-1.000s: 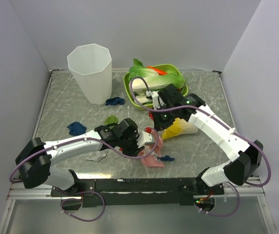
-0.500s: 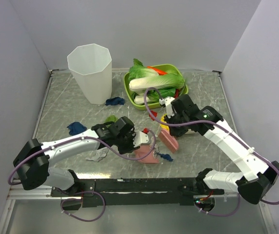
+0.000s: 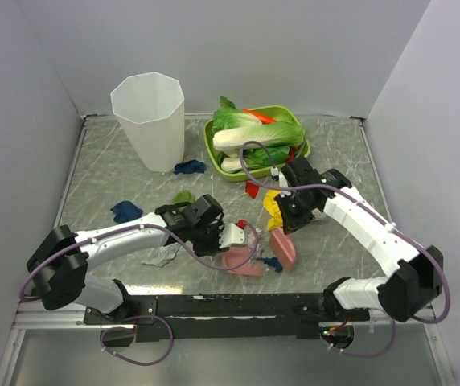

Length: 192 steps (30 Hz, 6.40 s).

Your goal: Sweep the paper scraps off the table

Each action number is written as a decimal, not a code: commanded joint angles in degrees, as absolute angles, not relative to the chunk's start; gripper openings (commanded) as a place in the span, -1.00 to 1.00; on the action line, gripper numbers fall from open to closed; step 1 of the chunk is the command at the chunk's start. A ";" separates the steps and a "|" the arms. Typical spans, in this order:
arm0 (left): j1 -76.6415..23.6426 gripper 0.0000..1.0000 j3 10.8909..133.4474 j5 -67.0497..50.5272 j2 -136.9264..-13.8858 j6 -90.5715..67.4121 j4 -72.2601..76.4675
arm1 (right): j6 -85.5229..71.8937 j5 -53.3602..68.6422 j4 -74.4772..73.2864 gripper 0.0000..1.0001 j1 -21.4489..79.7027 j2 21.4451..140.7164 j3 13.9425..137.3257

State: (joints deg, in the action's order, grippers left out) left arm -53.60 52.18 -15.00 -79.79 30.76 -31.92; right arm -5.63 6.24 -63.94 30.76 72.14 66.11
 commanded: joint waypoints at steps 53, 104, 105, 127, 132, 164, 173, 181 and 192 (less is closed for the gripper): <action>-37.98 -0.98 41.05 -25.76 -52.32 34.89 -43.42 | -4.04 11.42 -54.05 -1.00 29.88 83.48 87.89; -29.44 -0.98 34.46 -18.99 -47.10 43.24 -44.65 | -0.53 12.22 -55.10 -1.00 35.33 84.72 82.97; -29.44 -0.98 34.28 -18.72 -48.07 43.07 -44.13 | -0.53 10.39 -55.11 -1.00 35.25 85.42 82.88; -29.44 -0.98 36.03 -19.95 -60.02 38.06 -35.51 | -2.90 10.89 -54.23 -1.00 40.16 97.30 88.85; -29.62 -0.98 37.61 -20.92 -63.89 37.27 -32.61 | -4.66 15.29 -53.79 -1.00 41.75 96.42 90.00; -29.62 -0.98 36.83 -22.85 -64.78 35.86 -29.53 | -2.89 -0.27 -52.91 -1.00 40.52 93.51 86.49; -29.88 -0.98 36.48 -23.03 -66.09 34.54 -27.25 | -9.92 12.74 -53.88 -1.00 41.13 101.42 94.29; -29.88 -0.98 38.75 -24.61 -69.61 32.52 -24.79 | -7.13 9.41 -54.40 -1.00 41.05 98.89 94.85; -29.88 -0.98 35.52 -30.23 -64.34 31.99 -15.39 | 10.87 -2.87 -54.67 -1.00 39.55 91.85 97.55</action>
